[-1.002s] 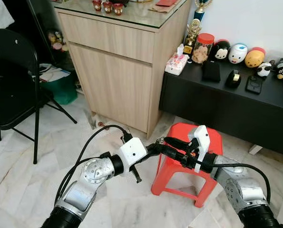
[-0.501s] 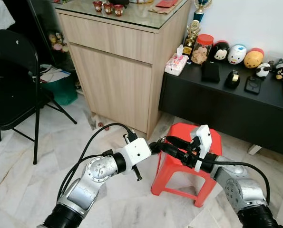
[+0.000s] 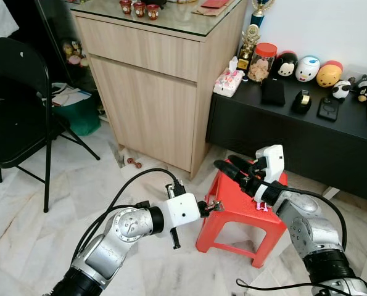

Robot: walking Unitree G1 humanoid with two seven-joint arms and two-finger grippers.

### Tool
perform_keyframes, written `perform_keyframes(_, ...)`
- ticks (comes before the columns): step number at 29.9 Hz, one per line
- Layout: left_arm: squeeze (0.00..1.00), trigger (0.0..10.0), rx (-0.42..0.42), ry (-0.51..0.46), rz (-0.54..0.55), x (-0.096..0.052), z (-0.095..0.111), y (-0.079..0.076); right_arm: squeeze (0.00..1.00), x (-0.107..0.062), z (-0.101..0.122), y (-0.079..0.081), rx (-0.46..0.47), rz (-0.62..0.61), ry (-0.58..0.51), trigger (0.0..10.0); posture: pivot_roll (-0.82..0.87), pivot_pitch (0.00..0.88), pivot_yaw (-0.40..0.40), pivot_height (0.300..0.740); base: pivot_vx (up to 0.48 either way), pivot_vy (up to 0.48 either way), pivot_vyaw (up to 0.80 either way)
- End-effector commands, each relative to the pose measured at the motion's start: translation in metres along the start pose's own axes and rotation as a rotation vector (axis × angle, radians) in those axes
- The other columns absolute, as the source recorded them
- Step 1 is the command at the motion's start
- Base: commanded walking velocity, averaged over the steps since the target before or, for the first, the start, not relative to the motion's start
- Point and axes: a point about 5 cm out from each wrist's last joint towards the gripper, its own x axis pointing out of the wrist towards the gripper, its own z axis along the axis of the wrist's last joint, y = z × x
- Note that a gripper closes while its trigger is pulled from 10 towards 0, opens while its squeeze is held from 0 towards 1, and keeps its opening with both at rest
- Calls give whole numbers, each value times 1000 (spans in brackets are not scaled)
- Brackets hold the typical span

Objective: Hang keys on a hook

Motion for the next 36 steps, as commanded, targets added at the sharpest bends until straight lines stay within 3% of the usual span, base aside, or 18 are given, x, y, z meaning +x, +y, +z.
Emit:
perform_keyframes(1,0,10000,17,1,-5,-1,3,-1,0,-2,-2,-2,5,-13,0,10000,120,101,-34,740,0,0,0)
perform_keyframes(7,0,10000,-13,4,33,-4,2,5,0,-2,-9,3,6,30,35,10000,119,102,-33,740,0,0,0)
perform_keyframes(11,0,10000,-3,65,59,-8,-8,9,0,-5,-20,1,-53,24,127,10000,118,102,-31,740,0,0,0)
perform_keyframes(12,0,10000,18,154,136,-11,-21,17,0,-8,-36,-7,-117,-43,247,10000,118,101,-32,740,0,0,0)
perform_keyframes(15,0,10000,33,238,253,-16,-37,26,0,-11,-46,-11,-131,-87,301,10000,124,101,-32,740,0,0,0)
perform_keyframes(16,0,10000,29,326,354,-23,-54,32,0,-11,-47,-10,-117,-86,297,10000,120,102,-30,740,0,0,0)
perform_keyframes(19,0,10000,16,386,386,-28,-65,32,0,-11,-48,-9,-109,-84,295,10000,121,103,-30,740,0,0,0)
perform_keyframes(20,0,10000,56,426,361,-30,-70,30,0,-10,-48,-8,-106,-85,297,10000,120,103,-30,740,0,0,0)
perform_keyframes(21,0,10000,235,528,265,-36,-83,22,0,-10,-49,-8,-106,-83,300,10000,120,103,-30,740,0,0,0)
perform_keyframes(23,0,10000,269,564,235,-39,-90,18,0,-10,-50,-8,-105,-85,304,10000,124,105,-30,740,0,0,0)
perform_keyframes(24,0,10000,229,597,231,-43,-101,12,0,-11,-52,-9,-108,-89,316,10000,123,105,-30,740,0,0,0)
perform_keyframes(27,0,10000,-240,553,305,-45,-120,-10,0,-11,-57,-10,-108,-102,336,10000,125,105,-31,740,0,0,0)
perform_keyframes(28,0,10000,-323,543,315,-45,-123,-14,0,-11,-58,-10,-103,-105,336,10000,124,104,-31,740,0,0,0)
perform_keyframes(29,0,10000,-304,582,266,-46,-132,-25,0,-11,-61,-10,-96,-111,344,10000,123,105,-30,740,0,0,0)
perform_keyframes(31,0,10000,-188,707,146,-54,-153,-48,0,-13,-71,-11,-84,-136,376,10000,127,102,-30,740,0,0,0)
perform_keyframes(32,0,10000,-188,707,146,-54,-153,-48,0,-13,-71,-11,-84,-136,376,10000,127,102,-30,740,0,0,0)
perform_keyframes(34,0,10000,-113,850,-5,-67,-173,-78,0,-18,-85,-13,-72,-184,432,10000,127,103,-28,740,0,0,0)
perform_keyframes(36,0,10000,-190,886,-118,-76,-182,-110,0,-27,-102,-15,-39,-237,492,10000,128,102,-27,740,0,0,0)
